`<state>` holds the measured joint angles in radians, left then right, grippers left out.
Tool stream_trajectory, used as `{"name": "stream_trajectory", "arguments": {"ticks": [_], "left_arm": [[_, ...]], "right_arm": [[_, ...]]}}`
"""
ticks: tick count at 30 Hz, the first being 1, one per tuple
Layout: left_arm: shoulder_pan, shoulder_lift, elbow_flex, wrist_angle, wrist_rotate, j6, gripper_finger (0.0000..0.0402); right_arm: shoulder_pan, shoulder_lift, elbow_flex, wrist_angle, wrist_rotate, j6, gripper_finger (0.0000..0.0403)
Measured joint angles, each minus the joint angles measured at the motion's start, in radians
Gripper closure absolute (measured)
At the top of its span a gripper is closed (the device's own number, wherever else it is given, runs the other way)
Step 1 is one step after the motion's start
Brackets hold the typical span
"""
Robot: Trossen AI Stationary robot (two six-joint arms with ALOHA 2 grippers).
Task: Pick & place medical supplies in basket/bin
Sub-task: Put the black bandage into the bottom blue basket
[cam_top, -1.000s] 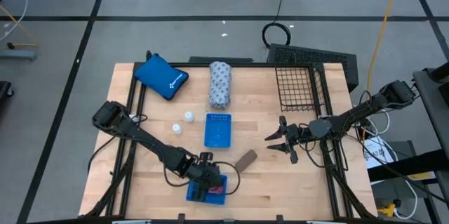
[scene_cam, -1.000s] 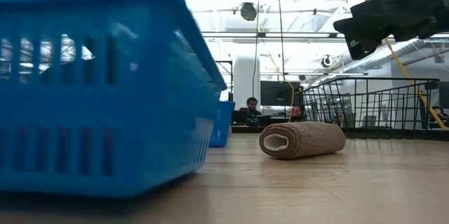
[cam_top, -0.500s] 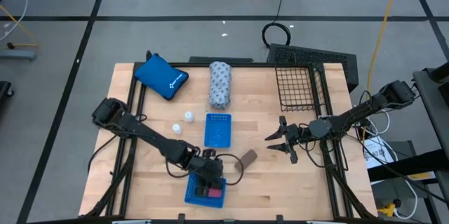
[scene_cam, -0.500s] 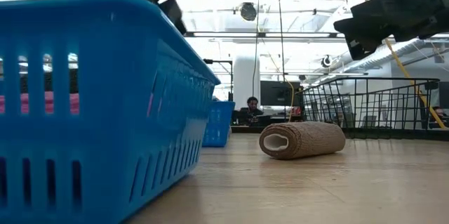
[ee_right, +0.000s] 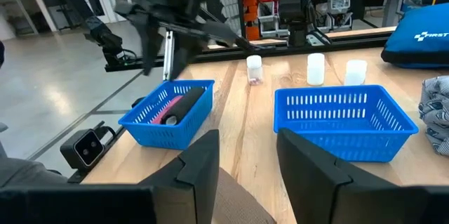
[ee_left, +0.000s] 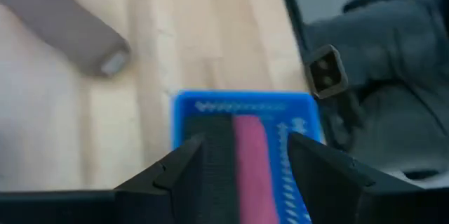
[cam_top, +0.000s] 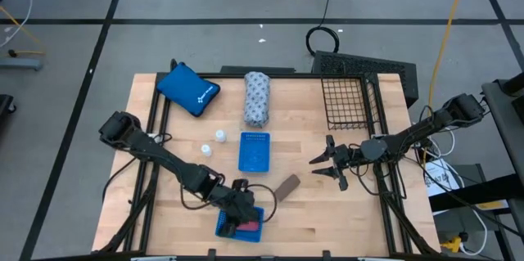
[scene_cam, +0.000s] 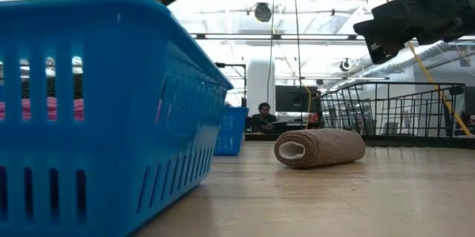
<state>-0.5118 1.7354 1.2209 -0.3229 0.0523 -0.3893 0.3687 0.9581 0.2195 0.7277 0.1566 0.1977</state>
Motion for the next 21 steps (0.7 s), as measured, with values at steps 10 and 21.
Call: {"name": "stream_trajectory", "arguments": {"ticks": [10,21], "left_arm": [[-0.046,0.007,0.0,0.022,-0.071,-0.072,0.0198],[-0.047,0.104,-0.001,0.054,-0.003,-0.128,0.022]], "right_arm": [[0.0,0.0,0.0,0.002,0.0,0.0,0.0271],[0.0,0.0,-0.001,0.003,0.001,0.0,0.0271]]}}
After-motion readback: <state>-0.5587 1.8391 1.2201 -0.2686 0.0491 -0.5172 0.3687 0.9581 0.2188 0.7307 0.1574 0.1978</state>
